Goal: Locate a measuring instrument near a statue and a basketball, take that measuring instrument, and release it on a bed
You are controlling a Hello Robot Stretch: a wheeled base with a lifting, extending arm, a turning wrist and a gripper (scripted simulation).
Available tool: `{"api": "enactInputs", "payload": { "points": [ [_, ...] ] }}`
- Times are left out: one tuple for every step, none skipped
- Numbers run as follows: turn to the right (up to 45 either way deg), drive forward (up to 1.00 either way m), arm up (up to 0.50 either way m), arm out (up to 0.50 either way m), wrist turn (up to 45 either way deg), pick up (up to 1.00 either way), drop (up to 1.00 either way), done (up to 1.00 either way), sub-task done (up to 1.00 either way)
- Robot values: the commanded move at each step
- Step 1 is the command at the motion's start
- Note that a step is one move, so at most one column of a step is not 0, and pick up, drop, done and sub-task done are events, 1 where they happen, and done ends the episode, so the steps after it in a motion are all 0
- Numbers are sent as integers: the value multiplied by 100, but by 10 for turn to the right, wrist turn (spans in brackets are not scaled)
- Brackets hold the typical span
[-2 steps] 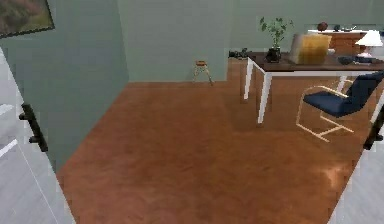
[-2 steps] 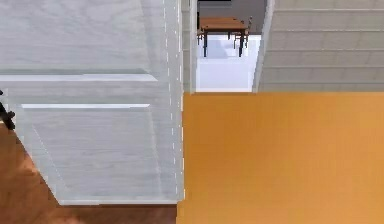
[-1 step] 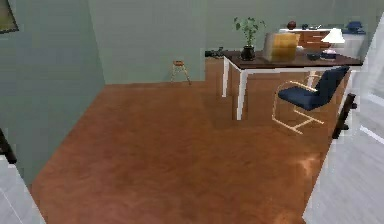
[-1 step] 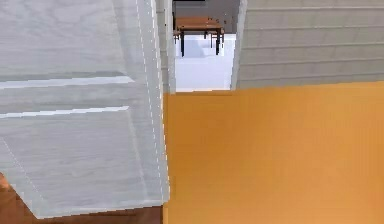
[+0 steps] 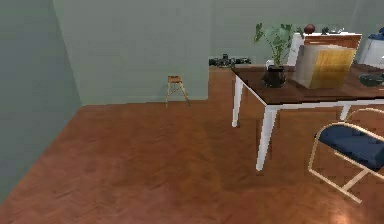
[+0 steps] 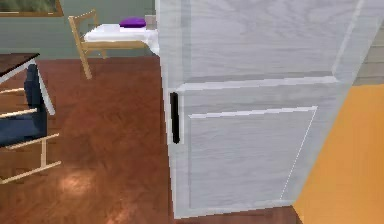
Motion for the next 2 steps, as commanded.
{"api": "enactInputs", "payload": {
  "points": [
    [210,0,0,0,0,0,0,0,0],
    [0,5,0,0,0,0,0,0,0]
  ]
}}
